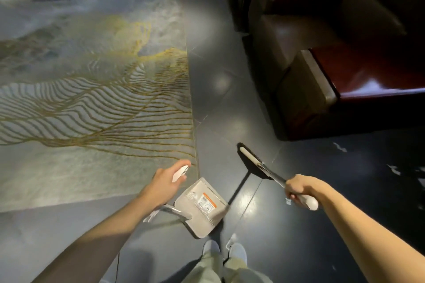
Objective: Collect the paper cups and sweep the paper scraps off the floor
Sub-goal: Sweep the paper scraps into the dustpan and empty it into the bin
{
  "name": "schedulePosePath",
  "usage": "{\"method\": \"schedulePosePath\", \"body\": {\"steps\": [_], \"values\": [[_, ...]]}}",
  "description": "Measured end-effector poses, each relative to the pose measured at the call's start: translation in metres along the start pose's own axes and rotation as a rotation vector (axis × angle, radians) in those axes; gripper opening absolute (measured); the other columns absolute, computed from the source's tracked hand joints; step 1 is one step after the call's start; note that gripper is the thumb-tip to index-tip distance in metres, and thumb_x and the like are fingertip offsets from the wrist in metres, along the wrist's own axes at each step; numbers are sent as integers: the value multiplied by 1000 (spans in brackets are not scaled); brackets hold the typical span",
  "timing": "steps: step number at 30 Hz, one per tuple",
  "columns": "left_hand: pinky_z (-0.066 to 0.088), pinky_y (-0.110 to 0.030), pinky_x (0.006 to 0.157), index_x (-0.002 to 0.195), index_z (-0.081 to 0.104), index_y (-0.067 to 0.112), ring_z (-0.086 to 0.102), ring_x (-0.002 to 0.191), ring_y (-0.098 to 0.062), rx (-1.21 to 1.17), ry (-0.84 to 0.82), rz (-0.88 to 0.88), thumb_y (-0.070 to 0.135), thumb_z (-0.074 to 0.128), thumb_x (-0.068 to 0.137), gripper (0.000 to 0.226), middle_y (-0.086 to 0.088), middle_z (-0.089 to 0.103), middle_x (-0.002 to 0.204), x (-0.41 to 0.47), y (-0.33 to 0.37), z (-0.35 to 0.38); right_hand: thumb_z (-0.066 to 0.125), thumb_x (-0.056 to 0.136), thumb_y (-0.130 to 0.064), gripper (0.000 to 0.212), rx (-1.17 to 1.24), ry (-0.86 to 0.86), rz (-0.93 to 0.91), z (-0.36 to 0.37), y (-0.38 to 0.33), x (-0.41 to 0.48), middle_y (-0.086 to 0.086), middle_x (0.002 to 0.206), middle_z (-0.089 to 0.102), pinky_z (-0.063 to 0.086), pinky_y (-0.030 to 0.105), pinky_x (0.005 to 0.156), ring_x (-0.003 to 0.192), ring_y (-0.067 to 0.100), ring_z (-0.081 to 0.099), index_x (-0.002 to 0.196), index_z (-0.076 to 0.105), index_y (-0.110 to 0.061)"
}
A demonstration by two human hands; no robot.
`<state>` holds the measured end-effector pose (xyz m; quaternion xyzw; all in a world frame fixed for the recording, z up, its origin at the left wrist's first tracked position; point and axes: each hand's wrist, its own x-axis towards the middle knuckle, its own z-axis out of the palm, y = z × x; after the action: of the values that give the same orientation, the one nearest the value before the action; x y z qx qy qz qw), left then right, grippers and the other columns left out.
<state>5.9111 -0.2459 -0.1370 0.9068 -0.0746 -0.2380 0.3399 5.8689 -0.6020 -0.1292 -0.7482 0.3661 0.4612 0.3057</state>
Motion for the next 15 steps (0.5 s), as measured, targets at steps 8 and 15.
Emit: {"method": "schedulePosePath", "body": {"steps": [8, 15], "values": [[37, -27, 74, 101, 44, 60, 48, 82, -12, 70, -119, 71, 25, 51, 96, 36, 14, 55, 86, -50, -4, 37, 41, 86, 1, 38, 86, -8, 18, 36, 48, 14, 9, 62, 52, 41, 17, 38, 38, 11, 44, 123, 48, -5], [41, -27, 68, 106, 46, 55, 51, 73, -11, 82, -110, 133, 29, 51, 96, 28, 13, 56, 82, -89, -15, 42, 46, 88, -2, 34, 126, -8, 51, 69, 73, -11, 10, 70, 53, 41, 16, 37, 43, 11, 47, 121, 51, -4]]}}
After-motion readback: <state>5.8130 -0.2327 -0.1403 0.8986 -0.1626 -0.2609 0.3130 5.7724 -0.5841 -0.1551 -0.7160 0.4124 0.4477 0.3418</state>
